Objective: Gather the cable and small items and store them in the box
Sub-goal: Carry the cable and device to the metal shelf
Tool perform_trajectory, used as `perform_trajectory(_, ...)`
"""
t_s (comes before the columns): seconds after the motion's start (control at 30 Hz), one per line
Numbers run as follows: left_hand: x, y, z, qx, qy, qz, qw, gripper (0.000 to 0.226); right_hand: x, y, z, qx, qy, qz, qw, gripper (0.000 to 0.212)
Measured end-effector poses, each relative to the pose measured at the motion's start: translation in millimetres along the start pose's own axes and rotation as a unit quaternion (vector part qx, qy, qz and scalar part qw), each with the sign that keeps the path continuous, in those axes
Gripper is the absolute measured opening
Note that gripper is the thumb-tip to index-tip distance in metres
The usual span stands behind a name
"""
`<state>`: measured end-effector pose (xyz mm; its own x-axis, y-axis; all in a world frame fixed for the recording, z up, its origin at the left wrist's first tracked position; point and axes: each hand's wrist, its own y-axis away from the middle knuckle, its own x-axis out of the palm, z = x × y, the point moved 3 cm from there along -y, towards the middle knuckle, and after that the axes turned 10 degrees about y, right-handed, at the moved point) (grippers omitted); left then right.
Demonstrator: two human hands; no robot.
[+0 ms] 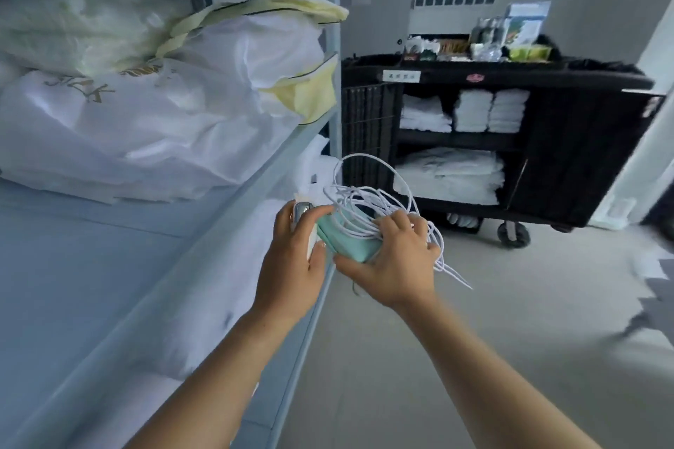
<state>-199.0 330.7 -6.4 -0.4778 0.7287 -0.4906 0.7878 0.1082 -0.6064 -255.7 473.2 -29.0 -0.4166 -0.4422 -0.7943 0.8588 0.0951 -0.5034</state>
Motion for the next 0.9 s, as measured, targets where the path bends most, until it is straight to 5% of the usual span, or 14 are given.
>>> perform_trajectory(0.4,276,-47,-159,0.107,0.101,0.137,0.98,0.055,-112,1,-296,0.179,0.072,-0.077,0.978,0.058)
perform_trajectory(0.9,503,-77,-304,0.208,0.191,0.249,0.926,0.058,-212,11,-511,0.356,0.129,-0.125,0.917,0.063)
